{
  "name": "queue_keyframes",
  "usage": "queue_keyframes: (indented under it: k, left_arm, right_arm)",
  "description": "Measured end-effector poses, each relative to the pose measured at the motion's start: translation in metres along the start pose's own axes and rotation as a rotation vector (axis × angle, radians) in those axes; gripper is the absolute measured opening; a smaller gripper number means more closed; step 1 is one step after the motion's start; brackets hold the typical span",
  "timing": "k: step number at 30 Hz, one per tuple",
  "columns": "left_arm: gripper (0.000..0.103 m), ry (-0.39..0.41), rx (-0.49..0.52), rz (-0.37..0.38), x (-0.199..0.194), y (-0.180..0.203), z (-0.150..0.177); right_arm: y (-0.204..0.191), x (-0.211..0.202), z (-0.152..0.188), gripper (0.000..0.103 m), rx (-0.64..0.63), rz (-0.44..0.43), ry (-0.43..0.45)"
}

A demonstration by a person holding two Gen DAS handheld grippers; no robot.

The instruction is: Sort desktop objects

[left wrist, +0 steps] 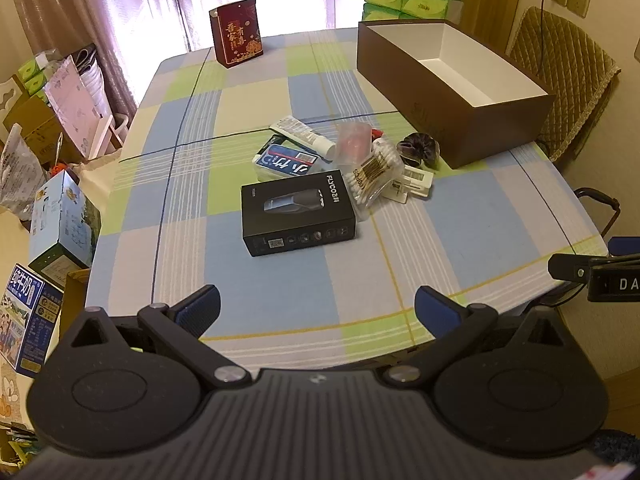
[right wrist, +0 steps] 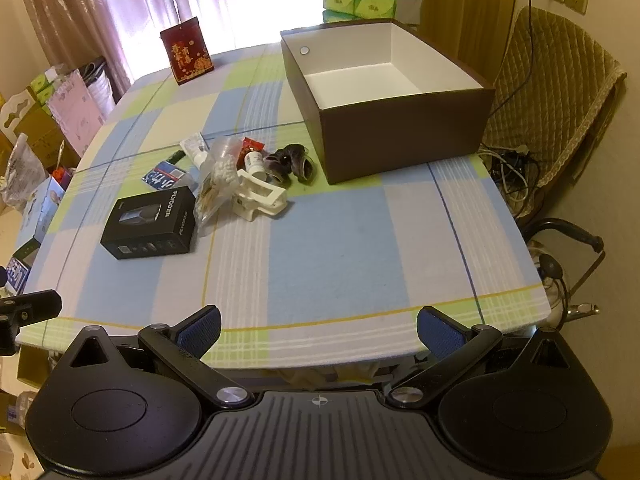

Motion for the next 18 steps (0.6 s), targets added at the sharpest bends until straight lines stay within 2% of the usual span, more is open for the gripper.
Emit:
queue_keyframes:
  k: [18]
  left_arm:
    - [0.102, -0.009, -0.005, 0.001, 0.0076, -0.0015, -0.0062]
  right_arm:
    - [-0.0004, 0.0067, -0.0061, 0.101, -0.006, -0.017, -0.011]
Point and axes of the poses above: each gripper's, at about its wrist camera, not at the fingertips, and x roughly the way its jaws point, y to its right, z to its underside, the point moved 8 cm from there along x, roughly the way its jaws point, and after that the axes turned 8 degrees about -y, right-handed, at the moved point
